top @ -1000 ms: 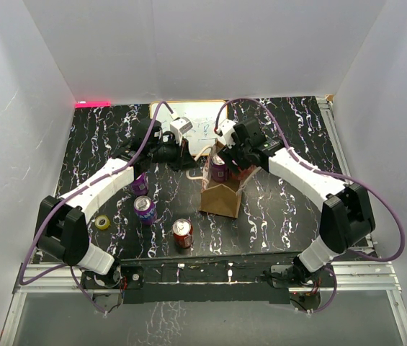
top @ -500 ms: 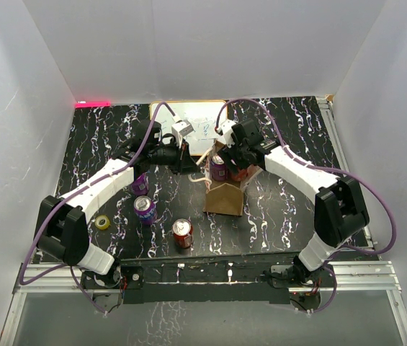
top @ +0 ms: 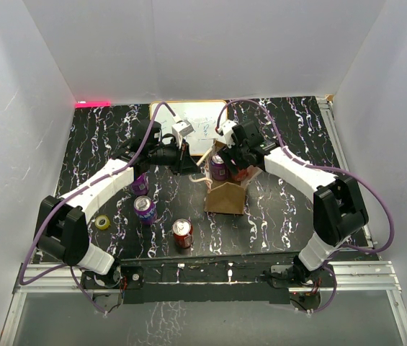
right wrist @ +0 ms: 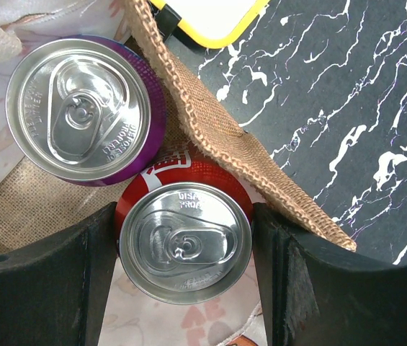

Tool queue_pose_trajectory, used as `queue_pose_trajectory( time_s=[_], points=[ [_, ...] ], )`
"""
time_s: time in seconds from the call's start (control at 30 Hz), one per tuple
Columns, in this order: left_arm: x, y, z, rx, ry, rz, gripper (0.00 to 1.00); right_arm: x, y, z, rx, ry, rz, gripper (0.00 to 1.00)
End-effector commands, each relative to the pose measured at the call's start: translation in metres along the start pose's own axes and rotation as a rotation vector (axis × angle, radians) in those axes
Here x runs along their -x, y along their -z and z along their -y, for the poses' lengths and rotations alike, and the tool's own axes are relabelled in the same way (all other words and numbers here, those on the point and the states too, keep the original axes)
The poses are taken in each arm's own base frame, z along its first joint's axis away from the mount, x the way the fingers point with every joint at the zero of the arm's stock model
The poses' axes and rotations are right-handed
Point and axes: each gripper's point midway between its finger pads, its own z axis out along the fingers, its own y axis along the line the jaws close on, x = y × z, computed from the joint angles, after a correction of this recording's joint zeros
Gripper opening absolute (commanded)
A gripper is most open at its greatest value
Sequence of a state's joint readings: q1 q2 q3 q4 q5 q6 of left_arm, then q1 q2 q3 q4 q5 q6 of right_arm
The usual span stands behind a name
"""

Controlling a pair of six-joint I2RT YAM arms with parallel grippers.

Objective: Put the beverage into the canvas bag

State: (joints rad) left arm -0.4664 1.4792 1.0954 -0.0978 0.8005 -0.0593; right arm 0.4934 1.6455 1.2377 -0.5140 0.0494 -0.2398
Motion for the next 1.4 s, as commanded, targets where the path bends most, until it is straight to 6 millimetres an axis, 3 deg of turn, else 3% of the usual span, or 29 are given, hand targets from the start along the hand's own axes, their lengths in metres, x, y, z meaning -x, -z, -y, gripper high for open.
queue_pose_trajectory(
  time_s=[0.0,0.33,0.57,0.77,0.87,1.2,1.37],
  points=[
    [0.007,0.011,0.017,-0.041,-0.044,0.024,0.00,0.006,-0.010,0.010,-0.031,-0.014,0.042,0.57],
    [0.007,0.011,0.017,-0.040,-0.044,0.024,0.00,0.008,-0.005,0.015,-0.049,0.010,0.044,0.80],
    [0.007,0.011,0.018,-0.042,-0.043,0.023,0.00,0.013,-0.002,0.017,-0.055,0.023,0.045,0.89],
    [0.007,0.011,0.017,-0.040,-0.043,0.023,0.00,0.022,0.007,0.016,-0.039,0.033,0.074,0.91],
    [0.007,0.011,0.017,-0.040,-0.044,0.024,0.00,0.025,0.011,0.016,-0.034,0.043,0.085,0.83],
    [0.006,0.011,0.016,-0.035,-0.042,0.022,0.00,0.038,0.023,0.005,0.046,0.028,0.114,0.36],
    [0.004,0.010,0.015,-0.031,-0.043,0.021,0.00,0.047,0.028,-0.001,0.094,0.014,0.158,0.30]
  ],
)
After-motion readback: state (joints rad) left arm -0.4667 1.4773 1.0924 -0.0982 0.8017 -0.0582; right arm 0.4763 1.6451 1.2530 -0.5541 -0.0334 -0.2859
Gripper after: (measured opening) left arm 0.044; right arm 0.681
